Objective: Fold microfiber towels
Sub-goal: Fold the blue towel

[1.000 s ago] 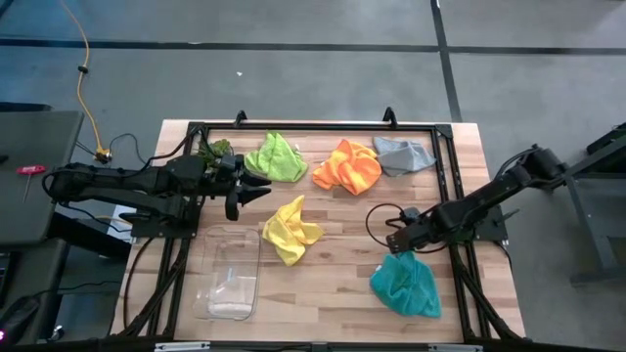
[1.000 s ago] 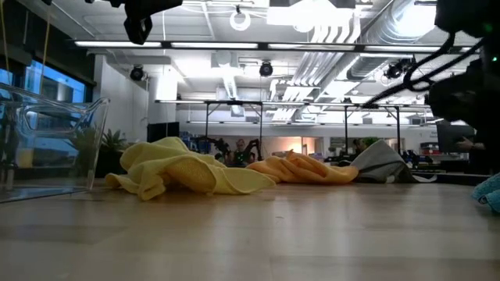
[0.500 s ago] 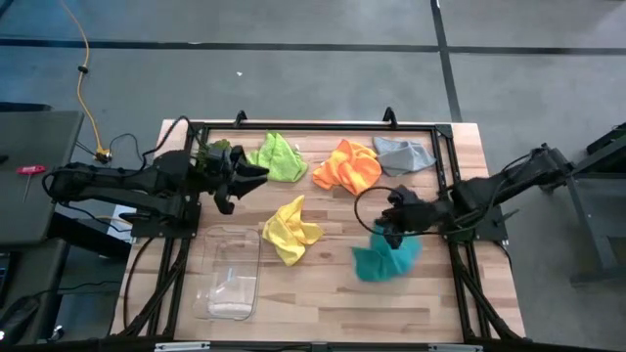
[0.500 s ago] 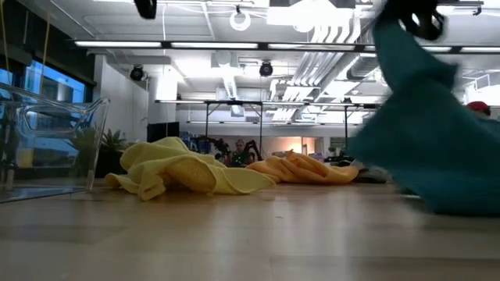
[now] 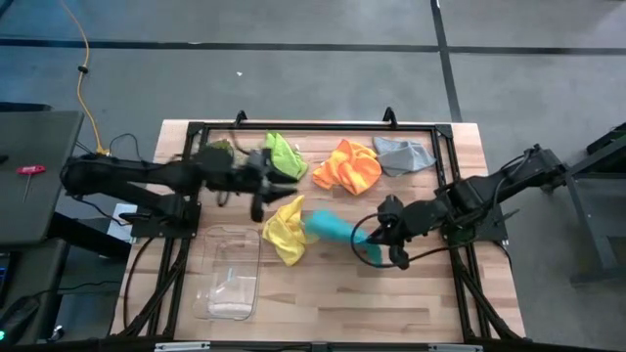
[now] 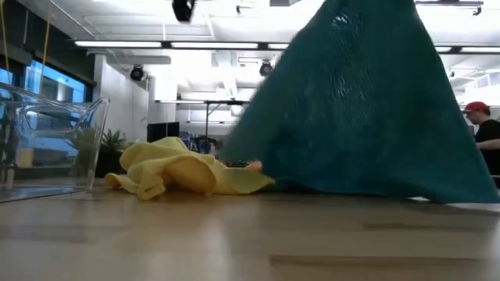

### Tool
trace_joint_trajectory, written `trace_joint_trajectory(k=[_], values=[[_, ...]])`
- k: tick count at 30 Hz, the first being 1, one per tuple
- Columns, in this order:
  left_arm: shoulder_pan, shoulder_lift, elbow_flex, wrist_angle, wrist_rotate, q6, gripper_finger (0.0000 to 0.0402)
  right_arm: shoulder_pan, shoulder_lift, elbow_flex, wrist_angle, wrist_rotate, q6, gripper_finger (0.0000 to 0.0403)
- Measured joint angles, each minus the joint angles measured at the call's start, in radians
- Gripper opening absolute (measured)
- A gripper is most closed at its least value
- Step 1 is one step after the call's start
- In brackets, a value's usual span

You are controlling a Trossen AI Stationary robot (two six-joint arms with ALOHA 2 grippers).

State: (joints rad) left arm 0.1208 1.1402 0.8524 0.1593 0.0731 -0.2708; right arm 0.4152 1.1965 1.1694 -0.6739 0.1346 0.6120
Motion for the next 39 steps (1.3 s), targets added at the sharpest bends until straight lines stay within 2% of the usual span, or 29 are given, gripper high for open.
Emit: trace_joint_trajectory(k=[7, 10, 13, 15, 18, 21, 23, 26, 29, 31, 35, 39], values=[[-0.064, 0.199, 0.000, -0.016, 0.021, -0.010, 0.0145, -0.029, 0.002, -0.020, -0.012, 0.059, 0.163, 0.0000], [-0.096, 0.231, 0.000, 0.006, 0.021, -0.014, 0.0167, -0.074, -0.008, -0.019, -0.121, 0.069, 0.319, 0.0000], [-0.123, 0.239, 0.000, 0.002, 0.005, -0.014, 0.0190, -0.131, -0.025, -0.024, -0.276, 0.124, 0.494, 0.0000], [-0.136, 0.239, 0.000, 0.005, -0.004, -0.003, 0.0203, -0.178, -0.036, -0.039, -0.329, 0.145, 0.535, 0.0000], [-0.150, 0.239, 0.000, 0.003, -0.017, 0.028, 0.0214, -0.282, -0.057, -0.078, -0.343, 0.109, 0.531, 0.0000], [-0.159, 0.239, 0.000, 0.003, -0.042, 0.039, 0.0215, -0.412, -0.072, -0.155, -0.344, 0.006, 0.514, 0.0000], [-0.166, 0.239, 0.000, 0.003, -0.059, 0.039, 0.0216, -0.487, -0.072, -0.225, -0.307, -0.070, 0.507, 0.0000], [-0.181, 0.239, 0.000, 0.005, -0.094, 0.061, 0.0216, -0.562, -0.072, -0.338, -0.115, -0.174, 0.464, 0.0000], [-0.203, 0.257, 0.001, 0.016, -0.148, 0.072, 0.0216, -0.602, -0.071, -0.425, 0.089, -0.233, 0.463, 0.0000], [-0.218, 0.275, 0.011, 0.012, -0.184, 0.058, 0.0216, -0.620, -0.071, -0.451, 0.167, -0.245, 0.462, 0.0000], [-0.246, 0.376, 0.094, -0.042, -0.235, 0.056, 0.0216, -0.651, -0.071, -0.449, 0.176, -0.243, 0.430, 0.0000], [-0.261, 0.547, 0.227, -0.099, -0.219, 0.101, 0.0216, -0.682, -0.072, -0.431, 0.175, -0.245, 0.390, 0.0000]])
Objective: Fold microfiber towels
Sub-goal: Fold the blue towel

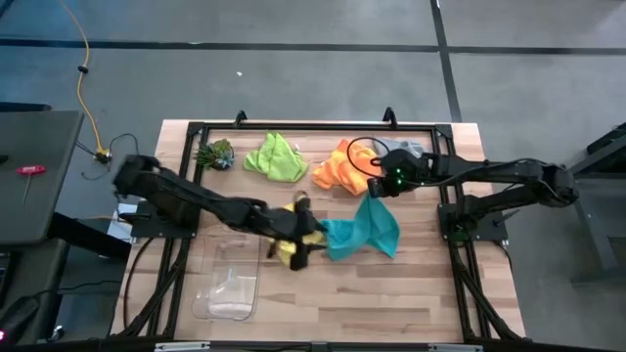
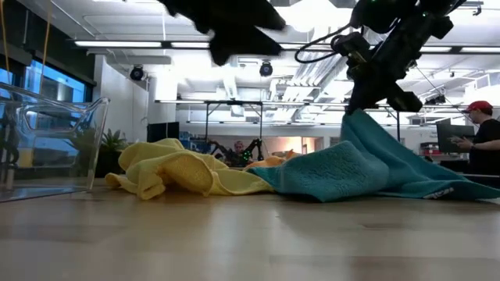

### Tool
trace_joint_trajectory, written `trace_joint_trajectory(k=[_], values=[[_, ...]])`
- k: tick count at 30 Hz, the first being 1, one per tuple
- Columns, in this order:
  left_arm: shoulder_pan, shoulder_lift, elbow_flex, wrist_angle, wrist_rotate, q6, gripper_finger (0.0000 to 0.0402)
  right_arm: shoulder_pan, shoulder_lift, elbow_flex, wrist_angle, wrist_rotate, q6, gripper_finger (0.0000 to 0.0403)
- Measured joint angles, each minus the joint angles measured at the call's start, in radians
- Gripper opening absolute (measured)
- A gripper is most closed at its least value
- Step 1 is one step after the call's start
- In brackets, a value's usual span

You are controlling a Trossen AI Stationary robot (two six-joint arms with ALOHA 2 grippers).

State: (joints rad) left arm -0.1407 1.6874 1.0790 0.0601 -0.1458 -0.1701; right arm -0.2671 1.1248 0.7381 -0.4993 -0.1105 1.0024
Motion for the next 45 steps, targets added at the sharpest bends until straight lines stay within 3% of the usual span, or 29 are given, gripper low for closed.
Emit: trace_joint_trajectory(k=[8, 17, 24, 31, 36, 45], values=[[-0.028, 0.296, 0.226, -0.125, 0.014, 0.079, 0.0216, -0.029, 0.000, 0.006, -0.019, -0.008, -0.042, 0.0000], [-0.035, 0.447, 0.263, -0.084, 0.066, 0.176, 0.0215, -0.030, 0.000, 0.007, -0.020, -0.011, -0.059, 0.0000], [0.011, 0.472, 0.265, -0.122, 0.003, 0.225, 0.0194, -0.029, 0.000, 0.007, -0.020, -0.012, -0.060, 0.0000], [0.095, 0.418, 0.264, -0.197, -0.058, 0.303, 0.0177, -0.007, 0.000, 0.007, -0.045, -0.046, -0.061, 0.0000], [0.154, 0.404, 0.264, -0.247, 0.005, 0.383, 0.0164, 0.021, 0.000, 0.007, -0.063, -0.049, -0.059, 0.0000], [0.196, 0.404, 0.264, -0.306, -0.025, 0.558, 0.0144, 0.040, 0.000, 0.007, -0.066, -0.044, -0.042, 0.0000]])
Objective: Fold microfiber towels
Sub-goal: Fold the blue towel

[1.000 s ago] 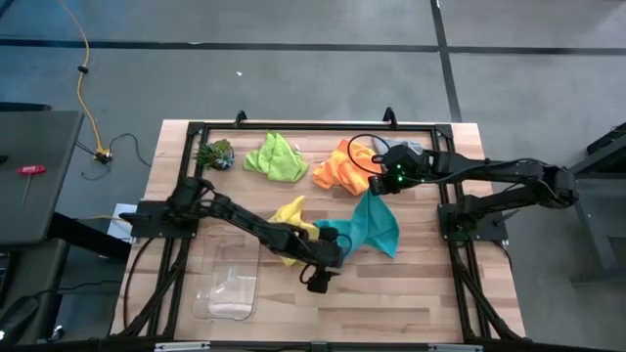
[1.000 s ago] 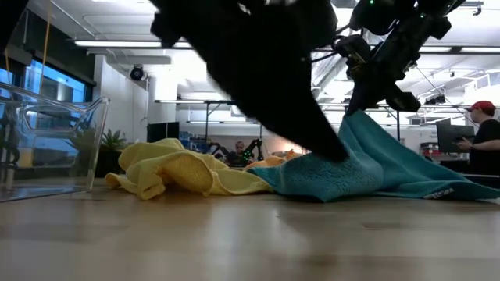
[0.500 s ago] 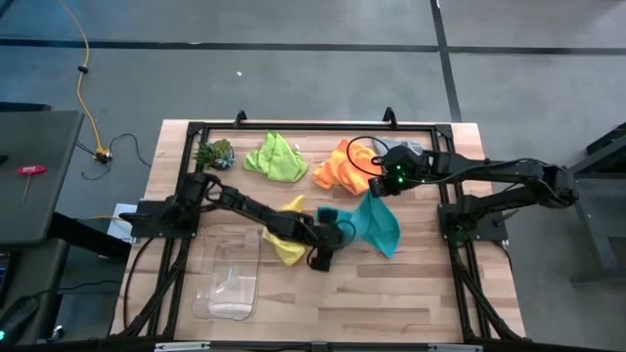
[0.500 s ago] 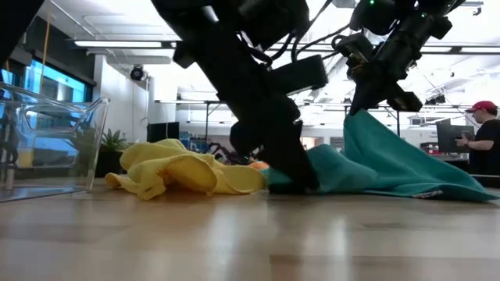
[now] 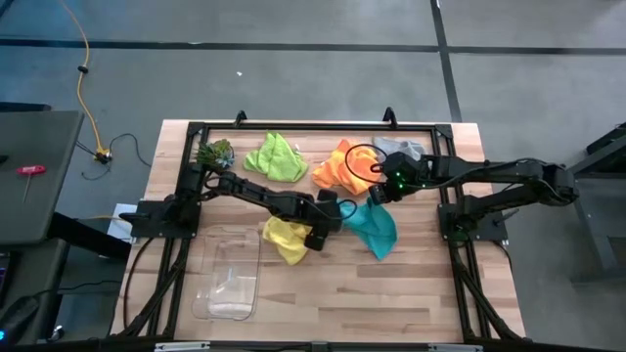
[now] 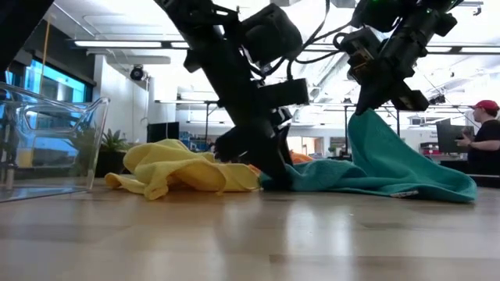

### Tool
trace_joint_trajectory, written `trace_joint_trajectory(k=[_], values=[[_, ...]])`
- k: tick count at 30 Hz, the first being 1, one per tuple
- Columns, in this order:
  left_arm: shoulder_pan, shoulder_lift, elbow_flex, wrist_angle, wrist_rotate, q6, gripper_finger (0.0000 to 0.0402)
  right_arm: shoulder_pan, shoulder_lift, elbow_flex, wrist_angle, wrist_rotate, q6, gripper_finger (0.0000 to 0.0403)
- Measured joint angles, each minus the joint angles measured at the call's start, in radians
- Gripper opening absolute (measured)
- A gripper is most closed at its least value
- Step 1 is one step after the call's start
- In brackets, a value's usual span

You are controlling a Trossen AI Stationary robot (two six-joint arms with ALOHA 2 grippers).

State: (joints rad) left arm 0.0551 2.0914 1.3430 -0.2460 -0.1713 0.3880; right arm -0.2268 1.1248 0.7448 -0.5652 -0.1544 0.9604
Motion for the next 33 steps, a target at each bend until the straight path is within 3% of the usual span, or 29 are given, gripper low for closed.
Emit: trace_joint_trajectory(k=[11, 25, 30, 33], values=[[0.007, -0.070, 0.000, 0.013, -0.051, 0.144, 0.0132, 0.000, 0.000, 0.000, 0.004, 0.023, -0.001, 0.0000], [0.098, -0.165, 0.000, -0.022, -0.103, 0.197, 0.0090, 0.000, 0.000, 0.000, -0.002, -0.011, -0.026, 0.0000], [0.153, -0.200, 0.000, -0.028, -0.103, 0.164, 0.0091, 0.000, 0.000, 0.000, 0.000, -0.012, -0.022, 0.0000], [0.169, -0.216, -0.002, -0.064, -0.054, 0.054, 0.0091, 0.000, 0.000, 0.000, 0.000, -0.013, -0.020, 0.0000]])
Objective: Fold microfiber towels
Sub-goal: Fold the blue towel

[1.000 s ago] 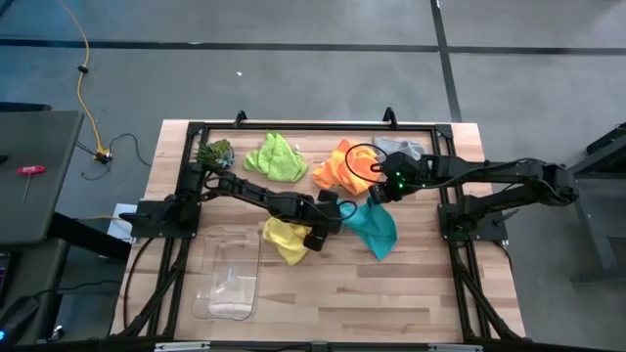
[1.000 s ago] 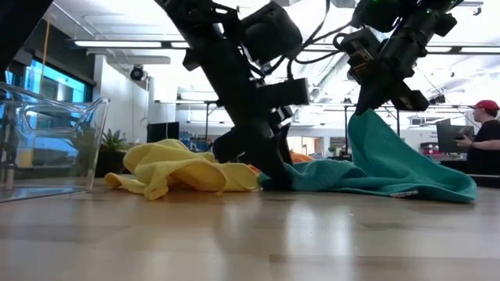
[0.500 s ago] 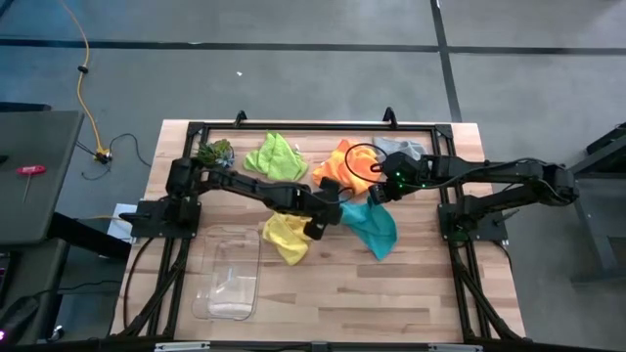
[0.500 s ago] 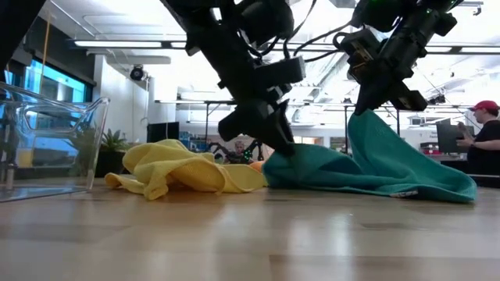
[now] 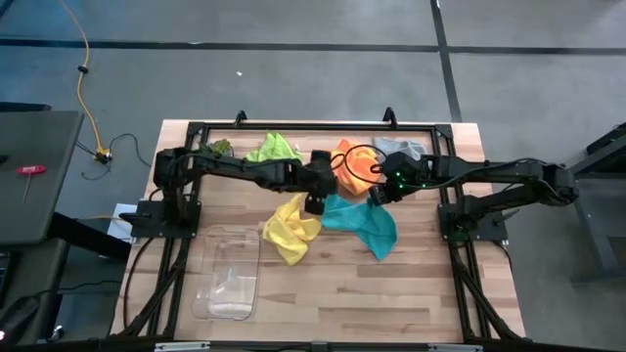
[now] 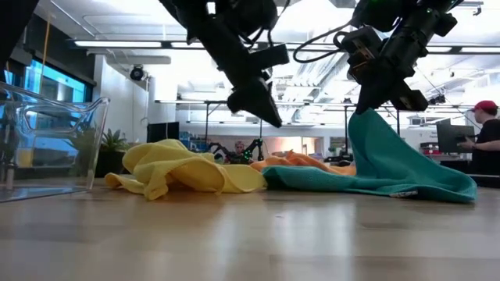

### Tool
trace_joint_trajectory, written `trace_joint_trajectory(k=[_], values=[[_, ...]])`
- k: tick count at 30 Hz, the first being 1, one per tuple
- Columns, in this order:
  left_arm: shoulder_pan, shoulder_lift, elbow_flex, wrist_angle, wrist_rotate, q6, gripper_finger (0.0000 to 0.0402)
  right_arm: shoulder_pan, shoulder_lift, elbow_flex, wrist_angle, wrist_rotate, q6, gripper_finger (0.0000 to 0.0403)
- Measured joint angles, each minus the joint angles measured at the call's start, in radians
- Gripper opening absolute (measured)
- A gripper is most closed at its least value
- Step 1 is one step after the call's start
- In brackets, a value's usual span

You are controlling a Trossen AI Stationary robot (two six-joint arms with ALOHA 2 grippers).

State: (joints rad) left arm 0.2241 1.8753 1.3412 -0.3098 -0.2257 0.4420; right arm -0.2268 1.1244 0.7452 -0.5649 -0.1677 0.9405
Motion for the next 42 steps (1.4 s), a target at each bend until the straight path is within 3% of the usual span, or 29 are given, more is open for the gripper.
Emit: trace_joint_trajectory(k=[4, 9, 16, 20, 25, 35, 42], values=[[-0.020, -0.007, 0.002, -0.034, 0.175, -0.144, 0.0091, 0.000, 0.000, 0.000, 0.000, 0.000, -0.003, 0.0000], [-0.131, 0.007, -0.064, -0.022, 0.213, -0.227, 0.0091, 0.000, 0.000, 0.000, 0.000, 0.000, -0.003, 0.0000], [-0.280, 0.009, -0.267, 0.274, 0.290, -0.578, 0.0091, 0.000, 0.000, 0.000, 0.000, 0.007, -0.004, 0.0000], [-0.315, 0.018, -0.344, 0.492, 0.227, -0.811, 0.0092, 0.000, 0.000, 0.000, 0.001, 0.010, -0.003, 0.0000], [-0.302, 0.029, -0.351, 0.521, 0.068, -0.990, 0.0092, 0.000, 0.000, 0.000, 0.004, 0.018, 0.000, 0.0000], [-0.245, 0.068, -0.351, 0.468, 0.099, -0.935, 0.0072, 0.000, 0.000, 0.000, 0.009, 0.028, -0.003, 0.0000], [-0.249, 0.093, -0.347, 0.479, 0.046, -0.839, 0.0066, -0.001, 0.000, 0.000, 0.010, 0.035, -0.004, 0.0000]])
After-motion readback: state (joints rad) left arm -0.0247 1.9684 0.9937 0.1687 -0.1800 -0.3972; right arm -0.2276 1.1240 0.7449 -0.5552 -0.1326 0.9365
